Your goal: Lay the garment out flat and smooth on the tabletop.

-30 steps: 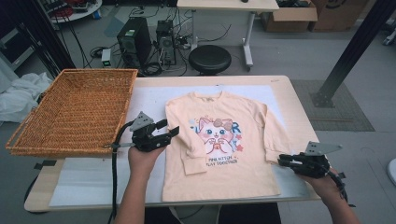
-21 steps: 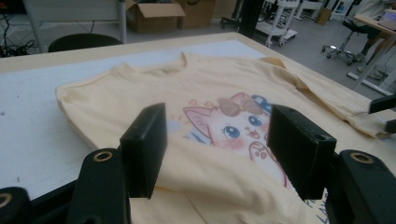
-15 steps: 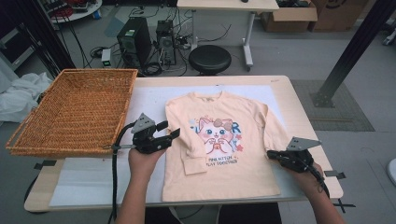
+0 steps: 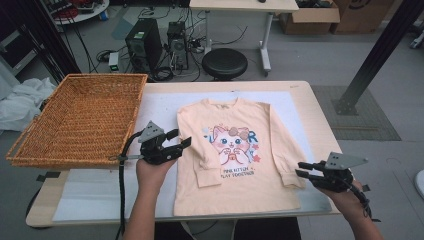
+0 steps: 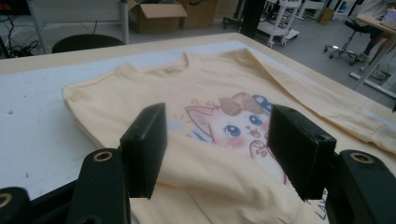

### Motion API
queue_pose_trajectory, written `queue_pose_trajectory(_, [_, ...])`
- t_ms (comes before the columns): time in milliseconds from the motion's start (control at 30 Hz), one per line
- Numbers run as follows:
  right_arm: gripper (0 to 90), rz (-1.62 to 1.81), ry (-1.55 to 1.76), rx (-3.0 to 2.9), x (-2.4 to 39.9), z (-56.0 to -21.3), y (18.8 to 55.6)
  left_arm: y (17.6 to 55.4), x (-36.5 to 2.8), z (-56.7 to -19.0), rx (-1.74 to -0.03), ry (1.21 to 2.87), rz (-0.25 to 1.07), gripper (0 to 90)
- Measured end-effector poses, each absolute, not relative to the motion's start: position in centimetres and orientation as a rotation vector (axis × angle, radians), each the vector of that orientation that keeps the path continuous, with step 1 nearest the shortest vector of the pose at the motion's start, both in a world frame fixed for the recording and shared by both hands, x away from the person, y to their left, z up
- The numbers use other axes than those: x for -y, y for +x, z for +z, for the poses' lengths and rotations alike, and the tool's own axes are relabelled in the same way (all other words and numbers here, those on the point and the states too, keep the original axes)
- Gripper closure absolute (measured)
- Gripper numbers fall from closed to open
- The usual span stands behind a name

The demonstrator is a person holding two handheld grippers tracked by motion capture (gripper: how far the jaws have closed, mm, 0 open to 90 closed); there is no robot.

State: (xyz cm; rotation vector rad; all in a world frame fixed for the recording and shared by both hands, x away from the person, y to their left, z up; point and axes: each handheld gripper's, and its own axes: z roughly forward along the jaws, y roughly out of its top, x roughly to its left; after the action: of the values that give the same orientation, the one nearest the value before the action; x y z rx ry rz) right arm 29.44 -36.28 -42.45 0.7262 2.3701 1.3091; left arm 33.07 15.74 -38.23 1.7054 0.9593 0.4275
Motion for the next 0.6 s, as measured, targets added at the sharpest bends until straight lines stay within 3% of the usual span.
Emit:
queue_pose_trajectory(233, [65.5, 1.222, 1.109, -2.269, 38.9, -44.1, 31.3, 33.0, -16.0, -38.2, -0.961, 1.704, 0.435, 38.6])
queue_pose_trajectory(300, [72.1, 1.193, 1.148, -2.331, 38.5, -45.4, 31.6, 33.0, -16.0, -38.2, -0.96, 1.708, 0.434, 38.6])
queue_pose_trajectory(333, [83.5, 1.219, 1.143, -2.309, 38.6, -45.5, 31.5, 33.0, -16.0, -38.2, -0.961, 1.709, 0.435, 38.6])
queue_pose_trajectory(367, [86.3, 1.249, 1.144, -2.331, 38.6, -45.5, 31.6, 33.0, -16.1, -38.3, -0.961, 1.711, 0.436, 38.7])
queue_pose_trajectory(600, [86.1, 1.171, 1.154, -2.301, 40.6, -44.2, 31.9, 33.1, -16.4, -38.3, -0.964, 1.703, 0.44, 38.7])
